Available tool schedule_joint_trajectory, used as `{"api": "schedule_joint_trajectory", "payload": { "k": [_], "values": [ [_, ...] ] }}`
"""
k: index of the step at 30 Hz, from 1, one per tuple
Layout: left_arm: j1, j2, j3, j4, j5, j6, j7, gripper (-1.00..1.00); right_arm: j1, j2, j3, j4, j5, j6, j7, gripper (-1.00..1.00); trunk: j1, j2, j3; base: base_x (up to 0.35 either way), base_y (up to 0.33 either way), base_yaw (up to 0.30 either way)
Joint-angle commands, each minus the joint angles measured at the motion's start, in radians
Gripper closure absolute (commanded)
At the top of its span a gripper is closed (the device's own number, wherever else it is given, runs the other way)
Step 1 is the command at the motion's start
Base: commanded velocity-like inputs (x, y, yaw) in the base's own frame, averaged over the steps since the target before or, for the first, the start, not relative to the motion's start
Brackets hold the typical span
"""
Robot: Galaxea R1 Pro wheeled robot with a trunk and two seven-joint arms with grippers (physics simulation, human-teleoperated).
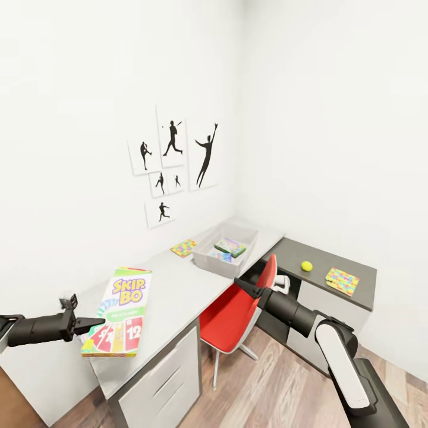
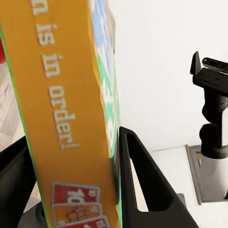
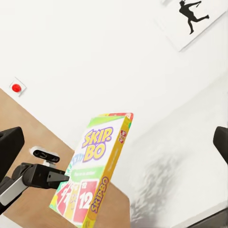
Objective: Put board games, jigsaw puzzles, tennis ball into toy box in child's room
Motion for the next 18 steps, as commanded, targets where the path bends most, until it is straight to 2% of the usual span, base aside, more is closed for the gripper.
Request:
{"api": "schedule_joint_trajectory", "payload": {
  "k": [1, 2, 4, 18],
  "values": [
    [-0.001, 0.001, -0.004, 0.001, 0.003, 0.01, -0.005, 1.0, 0.0, 0.0, 0.0, 0.0, 0.002, 0.005, 0.0, -1.0, 0.001, -0.001, 0.0, 0.245, -0.122, -0.018],
    [-0.001, 0.0, -0.003, 0.001, 0.003, 0.01, -0.005, 1.0, 0.0, 0.001, 0.0, 0.0, 0.039, 0.003, 0.0, -1.0, 0.001, -0.001, 0.0, 0.274, -0.167, -0.004],
    [-0.001, 0.0, -0.003, 0.001, 0.003, 0.01, -0.005, 1.0, 0.0, 0.002, 0.0, 0.0, 0.049, 0.002, -0.001, -1.0, 0.001, -0.001, 0.0, 0.277, -0.173, -0.002],
    [-0.001, 0.0, -0.003, 0.001, 0.003, 0.01, -0.005, 1.0, 0.0, 0.002, 0.0, -0.001, 0.068, 0.002, -0.002, -1.0, 0.001, -0.001, 0.0, 0.272, -0.214, 0.0]
  ]
}}
